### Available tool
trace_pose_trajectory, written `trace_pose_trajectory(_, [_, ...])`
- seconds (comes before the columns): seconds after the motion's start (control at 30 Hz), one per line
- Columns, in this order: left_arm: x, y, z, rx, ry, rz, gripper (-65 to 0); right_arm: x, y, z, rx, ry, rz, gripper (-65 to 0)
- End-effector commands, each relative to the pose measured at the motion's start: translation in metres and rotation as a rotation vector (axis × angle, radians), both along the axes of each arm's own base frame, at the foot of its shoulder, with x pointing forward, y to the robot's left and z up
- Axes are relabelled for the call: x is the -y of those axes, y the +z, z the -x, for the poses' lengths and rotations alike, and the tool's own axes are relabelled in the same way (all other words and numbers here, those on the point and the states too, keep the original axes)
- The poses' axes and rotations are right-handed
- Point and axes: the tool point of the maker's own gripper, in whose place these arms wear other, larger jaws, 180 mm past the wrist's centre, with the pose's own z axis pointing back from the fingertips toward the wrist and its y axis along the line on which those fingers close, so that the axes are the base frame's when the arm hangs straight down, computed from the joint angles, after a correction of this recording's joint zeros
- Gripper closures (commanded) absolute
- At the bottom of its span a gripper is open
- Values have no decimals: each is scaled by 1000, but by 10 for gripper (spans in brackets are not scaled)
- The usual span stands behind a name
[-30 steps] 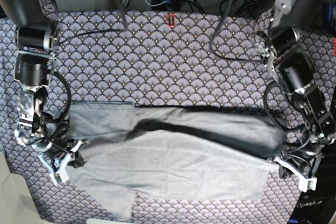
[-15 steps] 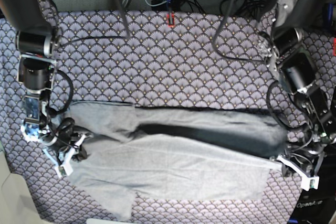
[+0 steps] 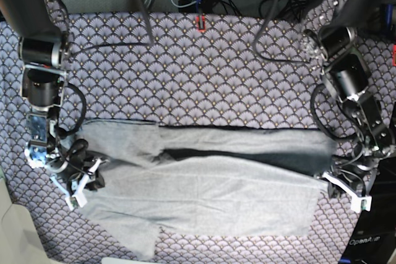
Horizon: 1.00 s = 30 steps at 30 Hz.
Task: Fold the T-shirt properly
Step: 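Lower the folded edge onto the shirt and open both grippers, then raise both grippers away from the folded shirt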
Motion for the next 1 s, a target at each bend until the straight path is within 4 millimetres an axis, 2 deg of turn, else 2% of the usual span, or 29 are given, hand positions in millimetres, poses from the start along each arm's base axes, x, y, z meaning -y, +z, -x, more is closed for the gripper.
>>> trace_pose_trajectory(0.0, [-6,33,-13,99,7,-2,-67,6,28,-16,75,-6,-5,-221])
trace_pose_trajectory(0.13, [-6,24,-6,86,10,3,-262,7,28,-15,74,-7,0,-320])
trace_pose_trajectory(0.2, [-6,23,-6,85,11,5,-327,13,29,-15,74,-14,5,-352])
trace_pose_trajectory(0.27, [-8,16,-1,71,13,3,-334,18,31,-15,77,-21,10,-364])
trace_pose_trajectory(0.33, [-9,17,2,74,10,-7,-334,25,31,-13,74,-43,0,-364])
trace_pose_trajectory(0.4, [-10,19,8,80,11,-19,-334,42,33,-10,67,-94,-6,-364])
trace_pose_trajectory(0.5, [-10,17,23,93,17,-26,-337,58,34,4,65,-134,21,-364])
trace_pose_trajectory(0.53, [-10,13,30,83,18,-27,-337,57,30,13,63,-138,33,-364])
trace_pose_trajectory(0.6, [-9,6,38,59,18,-17,-337,47,27,30,83,-131,48,-364])
trace_pose_trajectory(0.8, [0,-14,61,16,8,10,-337,-1,28,74,153,-74,63,-365])
trace_pose_trajectory(0.97, [9,-21,74,6,2,2,-337,-20,20,101,146,-64,46,-365])
